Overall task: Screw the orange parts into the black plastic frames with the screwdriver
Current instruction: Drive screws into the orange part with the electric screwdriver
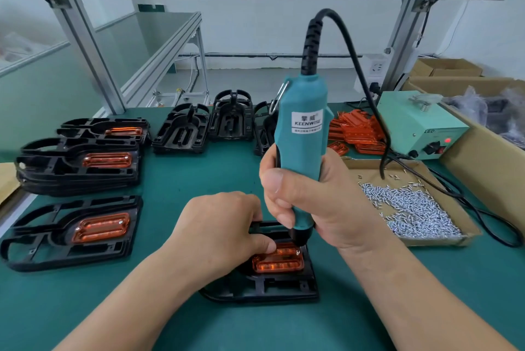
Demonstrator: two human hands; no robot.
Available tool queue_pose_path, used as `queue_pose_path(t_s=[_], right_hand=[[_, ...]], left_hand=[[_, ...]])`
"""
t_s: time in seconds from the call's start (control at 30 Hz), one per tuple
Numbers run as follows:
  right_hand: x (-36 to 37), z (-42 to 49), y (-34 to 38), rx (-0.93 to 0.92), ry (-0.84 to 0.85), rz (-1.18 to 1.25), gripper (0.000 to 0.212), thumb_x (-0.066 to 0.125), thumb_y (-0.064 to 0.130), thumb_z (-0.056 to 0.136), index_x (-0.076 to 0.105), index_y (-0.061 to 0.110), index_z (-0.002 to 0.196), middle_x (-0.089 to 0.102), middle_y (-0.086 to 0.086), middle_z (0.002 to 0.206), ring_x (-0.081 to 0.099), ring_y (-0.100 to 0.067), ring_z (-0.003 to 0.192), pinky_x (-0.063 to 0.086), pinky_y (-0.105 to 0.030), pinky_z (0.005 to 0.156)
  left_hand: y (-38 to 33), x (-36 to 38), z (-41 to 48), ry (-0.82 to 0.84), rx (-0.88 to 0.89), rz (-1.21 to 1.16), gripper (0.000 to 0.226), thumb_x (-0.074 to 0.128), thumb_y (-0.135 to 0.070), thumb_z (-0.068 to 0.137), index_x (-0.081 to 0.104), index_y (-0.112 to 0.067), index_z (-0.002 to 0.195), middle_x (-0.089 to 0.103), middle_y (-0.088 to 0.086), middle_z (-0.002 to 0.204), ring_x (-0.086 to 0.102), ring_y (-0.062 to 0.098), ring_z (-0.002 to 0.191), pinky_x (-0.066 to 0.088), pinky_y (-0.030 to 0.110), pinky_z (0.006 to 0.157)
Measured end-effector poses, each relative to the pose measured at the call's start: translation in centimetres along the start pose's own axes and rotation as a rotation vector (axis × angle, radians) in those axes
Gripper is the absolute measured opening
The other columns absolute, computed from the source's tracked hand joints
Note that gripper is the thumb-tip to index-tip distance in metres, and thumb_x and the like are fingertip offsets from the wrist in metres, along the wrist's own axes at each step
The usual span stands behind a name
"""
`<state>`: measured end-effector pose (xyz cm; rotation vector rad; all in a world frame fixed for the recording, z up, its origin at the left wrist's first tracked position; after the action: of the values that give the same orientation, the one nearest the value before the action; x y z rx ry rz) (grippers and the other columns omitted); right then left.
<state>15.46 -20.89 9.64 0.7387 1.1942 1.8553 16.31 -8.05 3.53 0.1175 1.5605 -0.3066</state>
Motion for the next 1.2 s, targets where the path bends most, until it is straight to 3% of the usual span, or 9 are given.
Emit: queue_pose_path(t_s=[0.13, 0.4, 0.83, 1.0, 1.2], right_hand=[[-0.7, -0.1, 0.1, -0.013, -0.08, -0.038, 0.023, 0.068, 0.019, 0.096, 0.057, 0.014, 0.077, 0.043, -0.016, 0.057, 0.042, -0.028, 0.046, 0.043, -0.03, 0.054], [-1.0, -0.1, 0.1, -0.01, -0.127, 0.005, 0.03, 0.069, 0.02, 0.094, 0.052, 0.003, 0.077, 0.04, -0.016, 0.059, 0.04, -0.028, 0.046, 0.043, -0.028, 0.051], [-1.5, -0.1, 0.1, -0.013, -0.167, 0.0, 0.029, 0.069, 0.02, 0.094, 0.051, 0.005, 0.077, 0.041, -0.012, 0.06, 0.041, -0.028, 0.045, 0.042, -0.029, 0.05], [-0.6, -0.2, 0.3, -0.061, -0.037, -0.022, 0.025, 0.067, 0.015, 0.096, 0.053, 0.002, 0.08, 0.045, -0.015, 0.055, 0.044, -0.027, 0.044, 0.044, -0.026, 0.053], [0.6, -0.5, 0.7, -0.064, 0.109, -0.022, 0.019, 0.066, 0.011, 0.096, 0.055, -0.002, 0.087, 0.048, -0.015, 0.054, 0.044, -0.025, 0.043, 0.043, -0.023, 0.054]], left_hand=[[0.0, 0.1, 0.0, 0.009, 0.003, -0.016, 0.054, 0.064, -0.083, 0.071, 0.059, -0.04, 0.104, 0.067, -0.02, 0.094, 0.063, 0.005, 0.083, 0.054, 0.033, 0.075], [-0.1, -0.1, 0.0, -0.005, 0.011, -0.002, 0.053, 0.064, -0.084, 0.072, 0.055, -0.038, 0.095, 0.059, -0.019, 0.081, 0.054, 0.006, 0.073, 0.038, 0.024, 0.059], [-0.4, -0.3, -0.3, -0.008, 0.024, 0.009, 0.051, 0.063, -0.083, 0.076, 0.053, -0.037, 0.096, 0.059, -0.017, 0.086, 0.055, 0.008, 0.077, 0.034, 0.027, 0.058], [-0.4, -0.2, -0.3, 0.001, 0.034, -0.006, 0.049, 0.064, -0.08, 0.076, 0.057, -0.039, 0.101, 0.065, -0.019, 0.091, 0.062, 0.007, 0.083, 0.051, 0.031, 0.071], [-0.4, -0.2, -0.3, -0.018, 0.023, 0.003, 0.046, 0.066, -0.078, 0.076, 0.059, -0.037, 0.096, 0.058, -0.018, 0.076, 0.058, 0.006, 0.073, 0.053, 0.032, 0.07]])
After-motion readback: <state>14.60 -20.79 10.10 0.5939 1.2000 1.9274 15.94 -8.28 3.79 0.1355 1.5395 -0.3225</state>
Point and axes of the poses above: each hand's wrist, its own z-axis towards the middle knuckle, its own x-axis out of the palm, y = z × x, the point moved 7 cm from there along z, towards the middle knuckle
